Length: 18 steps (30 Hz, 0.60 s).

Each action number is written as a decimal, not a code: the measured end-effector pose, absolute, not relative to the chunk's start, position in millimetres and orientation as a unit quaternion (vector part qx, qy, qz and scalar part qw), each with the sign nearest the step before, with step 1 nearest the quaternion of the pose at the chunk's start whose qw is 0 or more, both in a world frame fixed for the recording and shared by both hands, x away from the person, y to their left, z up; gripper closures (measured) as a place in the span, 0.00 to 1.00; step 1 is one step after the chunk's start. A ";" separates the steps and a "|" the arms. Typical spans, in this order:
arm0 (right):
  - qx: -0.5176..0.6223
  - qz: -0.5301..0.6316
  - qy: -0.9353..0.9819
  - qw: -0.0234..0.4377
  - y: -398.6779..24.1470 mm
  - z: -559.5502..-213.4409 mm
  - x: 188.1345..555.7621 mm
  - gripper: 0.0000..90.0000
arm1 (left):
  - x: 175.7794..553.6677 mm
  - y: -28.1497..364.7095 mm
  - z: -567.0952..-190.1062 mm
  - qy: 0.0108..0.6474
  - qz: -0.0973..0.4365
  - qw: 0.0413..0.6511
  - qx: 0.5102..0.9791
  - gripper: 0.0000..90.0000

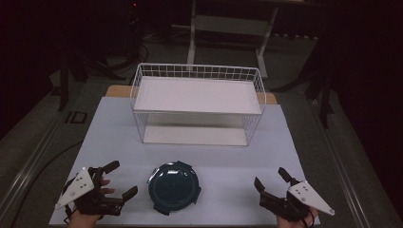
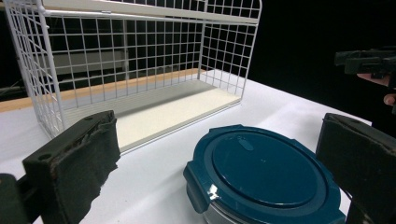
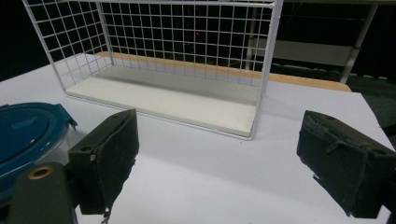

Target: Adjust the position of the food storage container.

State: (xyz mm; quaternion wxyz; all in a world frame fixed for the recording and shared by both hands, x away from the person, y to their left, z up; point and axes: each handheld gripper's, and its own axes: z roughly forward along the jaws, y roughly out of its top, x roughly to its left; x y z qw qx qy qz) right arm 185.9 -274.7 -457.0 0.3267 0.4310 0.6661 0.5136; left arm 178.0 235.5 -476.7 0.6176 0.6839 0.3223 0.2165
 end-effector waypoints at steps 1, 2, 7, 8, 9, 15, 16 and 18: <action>0.431 0.514 0.666 0.327 -274.7 -457.0 185.9 0.14 | 177.9 235.6 -476.7 0.322 0.217 0.618 0.684 0.00; 0.431 0.514 0.666 0.327 -274.6 -456.7 185.9 0.14 | 177.8 235.6 -476.5 0.322 0.216 0.619 0.683 0.00; 0.434 0.516 0.664 0.324 -275.2 -456.1 186.8 0.14 | 176.3 234.5 -473.7 0.323 0.215 0.621 0.681 0.00; 0.434 0.516 0.664 0.324 -275.2 -456.1 186.8 0.14 | 176.3 234.5 -473.7 0.323 0.215 0.621 0.681 0.00; 0.433 0.517 0.663 0.325 -275.5 -455.6 186.7 0.14 | 176.4 232.6 -470.9 0.319 0.218 0.611 0.691 0.00; 0.434 0.524 0.659 0.321 -275.1 -452.7 185.4 0.14 | 184.2 234.3 -459.6 0.330 0.173 0.594 0.713 0.03; 0.435 0.525 0.658 0.320 -275.0 -452.6 185.3 0.14 | 185.2 235.2 -459.2 0.333 0.163 0.594 0.714 0.03; 0.433 0.526 0.659 0.319 -274.7 -452.3 185.3 0.14 | 189.6 237.8 -461.4 0.333 0.148 0.594 0.718 0.03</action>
